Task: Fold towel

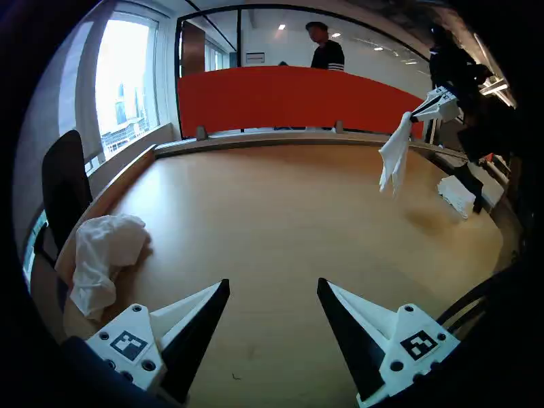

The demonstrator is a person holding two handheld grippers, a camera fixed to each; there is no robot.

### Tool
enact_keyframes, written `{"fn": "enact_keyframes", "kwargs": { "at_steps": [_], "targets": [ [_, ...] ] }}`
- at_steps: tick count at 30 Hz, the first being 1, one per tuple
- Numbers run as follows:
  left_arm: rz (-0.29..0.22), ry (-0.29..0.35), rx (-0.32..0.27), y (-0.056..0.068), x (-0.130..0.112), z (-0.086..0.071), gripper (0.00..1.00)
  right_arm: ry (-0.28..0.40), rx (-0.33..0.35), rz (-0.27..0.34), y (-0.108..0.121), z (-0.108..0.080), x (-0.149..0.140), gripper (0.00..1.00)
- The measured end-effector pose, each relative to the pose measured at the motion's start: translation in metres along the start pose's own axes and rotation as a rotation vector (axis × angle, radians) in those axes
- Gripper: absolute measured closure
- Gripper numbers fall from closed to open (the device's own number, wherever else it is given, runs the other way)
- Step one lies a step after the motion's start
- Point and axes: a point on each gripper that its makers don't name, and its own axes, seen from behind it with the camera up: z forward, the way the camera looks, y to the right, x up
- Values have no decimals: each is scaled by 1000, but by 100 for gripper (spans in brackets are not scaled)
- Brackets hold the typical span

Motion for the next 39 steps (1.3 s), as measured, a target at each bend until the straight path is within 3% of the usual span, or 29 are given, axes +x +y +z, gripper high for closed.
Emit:
{"fn": "enact_keyframes", "kwargs": {
  "at_steps": [27, 39],
  "targets": [
    [10, -22, 8, 5, 3, 10, 4, -46, -79, 130, 86, -45, -64, 97],
    [19, -31, 13, 7, 3, 10, 4, -88, -138, 152, 124, -66, -95, 97]
  ]
}}
